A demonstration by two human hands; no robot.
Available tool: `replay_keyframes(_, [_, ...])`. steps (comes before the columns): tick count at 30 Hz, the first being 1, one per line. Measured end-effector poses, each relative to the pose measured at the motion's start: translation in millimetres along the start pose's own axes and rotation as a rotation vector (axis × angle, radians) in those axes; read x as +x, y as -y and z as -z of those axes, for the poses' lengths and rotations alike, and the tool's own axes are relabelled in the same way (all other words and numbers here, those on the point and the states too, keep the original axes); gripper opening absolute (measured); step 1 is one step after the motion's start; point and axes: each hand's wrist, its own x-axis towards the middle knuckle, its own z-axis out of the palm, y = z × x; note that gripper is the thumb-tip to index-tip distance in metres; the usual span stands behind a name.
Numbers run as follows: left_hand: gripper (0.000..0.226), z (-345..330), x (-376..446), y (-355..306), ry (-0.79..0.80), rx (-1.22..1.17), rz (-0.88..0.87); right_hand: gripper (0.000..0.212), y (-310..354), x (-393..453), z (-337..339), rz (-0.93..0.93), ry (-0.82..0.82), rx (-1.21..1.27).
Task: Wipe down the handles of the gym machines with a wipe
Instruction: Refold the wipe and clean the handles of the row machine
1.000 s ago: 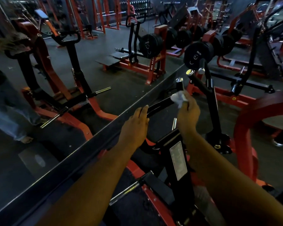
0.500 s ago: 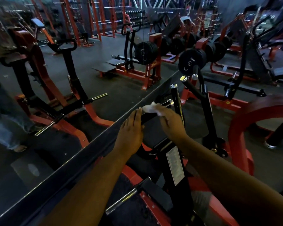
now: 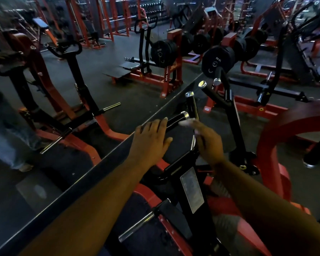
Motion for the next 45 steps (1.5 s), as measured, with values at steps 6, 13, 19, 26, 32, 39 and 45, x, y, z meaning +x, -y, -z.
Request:
replay_keyframes(6, [0.069,-3.0,54.6,-29.7,0.213,0.126,0.005,0.046,-44.7,89.1,16.7,-0.049,0.089,-0.240])
replay_keyframes(13, [0.060,-4.8,62.7,-37.3,0.222,0.218,0.050,0.043,-89.9,53.1,-18.0,0.099,0.185,-0.311])
replay_keyframes(19, [0.059,-6.1,61.5,-39.4,0.202,0.235,0.073,0.048,-93.1,-52.3,-15.7,0.162,0.262,-0.148])
replay_keyframes(26, [0.062,-7.1,59.0,-37.7,0.177,0.215,0.048,0.044,-35.8,-56.0,9.3,-0.029,0.121,0.152])
replay_keyframes(32, [0.067,-6.3,48.1,-30.2,0.157,0.230,-0.060,0.053,-20.3,-52.2,-18.3,-0.348,0.287,-0.236])
replay_keyframes(39, [0.071,-8.6,28.5,-22.4,0.159,0.164,-0.248,0.040,58.9,-89.3,-10.6,-0.646,0.115,-0.046])
replay_keyframes(45, [0.072,-8.5,-8.4,-65.0,0.288,-0.051,-0.381,0.054,86.5,-140.2,33.0,-0.878,0.038,-0.113])
